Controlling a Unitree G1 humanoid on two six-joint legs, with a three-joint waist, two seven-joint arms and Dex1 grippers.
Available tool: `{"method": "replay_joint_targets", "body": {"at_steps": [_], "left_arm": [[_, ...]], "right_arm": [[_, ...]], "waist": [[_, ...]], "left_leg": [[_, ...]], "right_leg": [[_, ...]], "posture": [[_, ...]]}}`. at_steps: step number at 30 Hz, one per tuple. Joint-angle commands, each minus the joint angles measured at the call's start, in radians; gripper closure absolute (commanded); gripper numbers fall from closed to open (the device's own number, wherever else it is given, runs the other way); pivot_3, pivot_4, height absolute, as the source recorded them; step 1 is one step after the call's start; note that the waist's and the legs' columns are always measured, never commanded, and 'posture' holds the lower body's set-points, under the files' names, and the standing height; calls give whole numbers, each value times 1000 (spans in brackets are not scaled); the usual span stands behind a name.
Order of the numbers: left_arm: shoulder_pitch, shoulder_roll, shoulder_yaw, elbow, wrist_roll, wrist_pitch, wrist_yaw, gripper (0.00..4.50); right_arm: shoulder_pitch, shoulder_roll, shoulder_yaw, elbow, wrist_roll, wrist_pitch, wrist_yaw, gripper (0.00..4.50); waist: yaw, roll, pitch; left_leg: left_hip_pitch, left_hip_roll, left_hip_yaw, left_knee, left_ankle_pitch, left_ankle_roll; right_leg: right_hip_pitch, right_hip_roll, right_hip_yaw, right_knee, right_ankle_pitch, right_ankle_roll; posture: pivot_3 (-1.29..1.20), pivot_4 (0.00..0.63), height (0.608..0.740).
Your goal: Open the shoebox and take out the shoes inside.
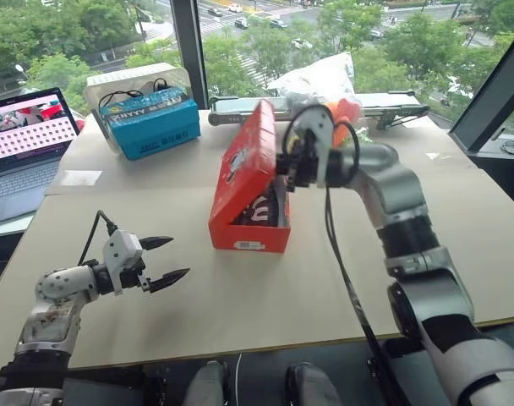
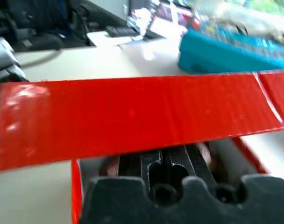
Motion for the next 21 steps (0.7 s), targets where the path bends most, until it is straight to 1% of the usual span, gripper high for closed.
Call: {"method": "replay_joint_targets", "body": {"at_steps": [1, 4, 7, 8, 11, 14, 17, 21], "left_arm": [[59, 32, 52, -86, -40, 16, -2, 0], [106, 49, 74, -138, -62, 48, 2, 0], [249, 105, 169, -276, -114, 132, -8, 0], [276, 118, 193, -304, -124, 149, -5, 0], [304, 143, 225, -341, -139, 177, 1, 0], [319, 152, 248, -366, -151, 199, 3, 0], [328, 153, 255, -390, -155, 213, 8, 0], [327, 156, 272, -428, -176, 248, 16, 0]], "right_arm": [[-116, 73, 14, 99, -18, -93, 11, 4418], [-170, 120, 20, 200, -46, -153, 3, 4418], [-282, 266, 20, 462, -91, -278, -90, 4418], [-306, 302, 13, 532, -102, -306, -118, 4418], [-338, 350, 5, 655, -134, -374, -157, 4418], [-351, 382, -1, 730, -158, -409, -190, 4418], [-345, 390, -2, 752, -174, -427, -184, 4418], [-318, 339, -21, 703, -171, -407, -158, 4418]], "waist": [[-4, 0, 0], [-1, 0, 0], [-8, 0, 0], [-14, -1, 0], [-10, -1, 0], [0, -1, 0], [0, -1, 0], [-1, -1, 0]], "left_leg": [[0, 1, 0, 0, 0, 0], [0, 2, 1, 0, 0, 0], [0, 6, 3, 0, 0, -1], [0, 8, 5, 0, 0, -2], [-2, 12, 7, -1, 0, -2], [-2, 15, 6, -2, 0, -3], [-3, 15, 7, -2, 0, -4], [-4, 16, 7, -3, 1, -5]], "right_leg": [[0, 1, 0, 0, 0, 0], [-1, 2, 0, 0, -1, -1], [-1, 4, 0, 0, -1, -1], [-4, 4, 1, 0, 0, -2], [-9, 8, 0, 2, 0, -5], [-13, 10, 0, 1, -1, -7], [-12, 10, 1, 1, -1, -7], [-12, 12, 2, 2, 0, -8]], "posture": [[0, 150, 740], [0, 150, 740], [0, 150, 740], [0, 150, 740], [0, 150, 740], [0, 150, 740], [0, 150, 740], [0, 150, 740]]}}
